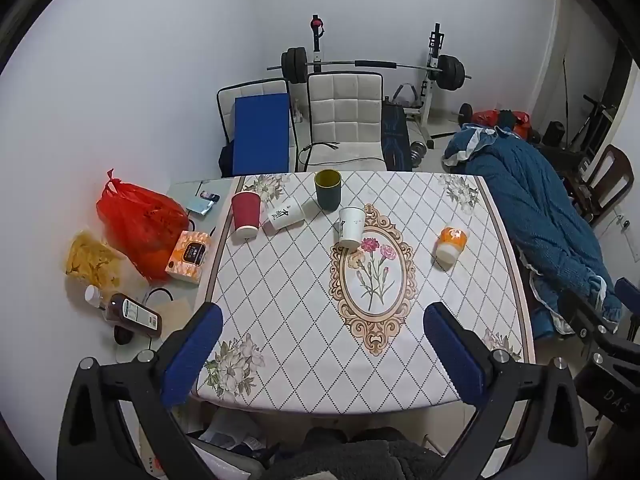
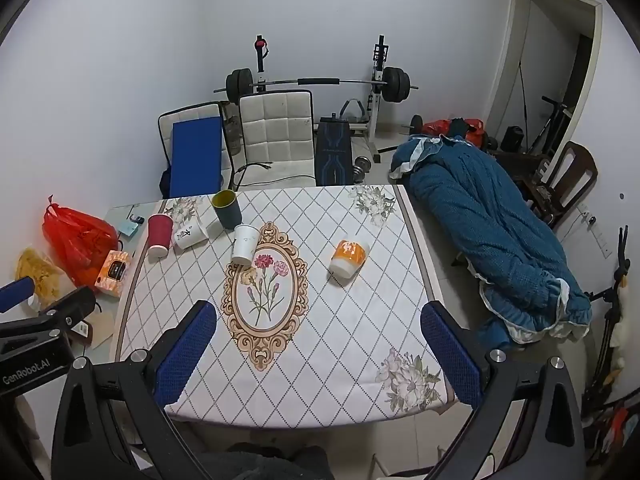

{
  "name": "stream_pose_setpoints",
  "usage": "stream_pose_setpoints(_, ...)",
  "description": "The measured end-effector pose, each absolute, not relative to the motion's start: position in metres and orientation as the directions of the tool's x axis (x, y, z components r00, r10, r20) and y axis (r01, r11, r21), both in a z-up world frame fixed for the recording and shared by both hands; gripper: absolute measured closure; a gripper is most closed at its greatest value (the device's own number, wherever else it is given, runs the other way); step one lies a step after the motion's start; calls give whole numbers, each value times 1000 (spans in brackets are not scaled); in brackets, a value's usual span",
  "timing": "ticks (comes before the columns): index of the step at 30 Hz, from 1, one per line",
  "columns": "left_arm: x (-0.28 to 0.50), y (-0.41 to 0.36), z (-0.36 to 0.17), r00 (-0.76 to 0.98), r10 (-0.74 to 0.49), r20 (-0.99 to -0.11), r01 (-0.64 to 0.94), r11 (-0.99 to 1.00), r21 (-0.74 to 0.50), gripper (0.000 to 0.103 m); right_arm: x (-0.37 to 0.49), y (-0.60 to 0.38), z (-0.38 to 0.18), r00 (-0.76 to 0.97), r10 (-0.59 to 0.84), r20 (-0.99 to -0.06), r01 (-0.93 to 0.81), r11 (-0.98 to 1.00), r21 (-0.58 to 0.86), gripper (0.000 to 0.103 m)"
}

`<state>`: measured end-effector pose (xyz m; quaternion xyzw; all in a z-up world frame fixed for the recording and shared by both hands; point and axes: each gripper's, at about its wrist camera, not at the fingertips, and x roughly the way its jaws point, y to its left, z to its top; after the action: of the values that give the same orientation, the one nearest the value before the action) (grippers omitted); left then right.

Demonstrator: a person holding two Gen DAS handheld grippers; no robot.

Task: Flip cup upside down

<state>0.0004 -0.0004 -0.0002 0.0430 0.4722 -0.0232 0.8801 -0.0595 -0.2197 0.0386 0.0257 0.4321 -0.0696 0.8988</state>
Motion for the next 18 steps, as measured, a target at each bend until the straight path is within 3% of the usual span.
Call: stream_pose_setpoints(18,-4,-4,13,579,-17,-815,90,995,43,0,-61,-218,50,623,-95,-776,149,989,-1,0)
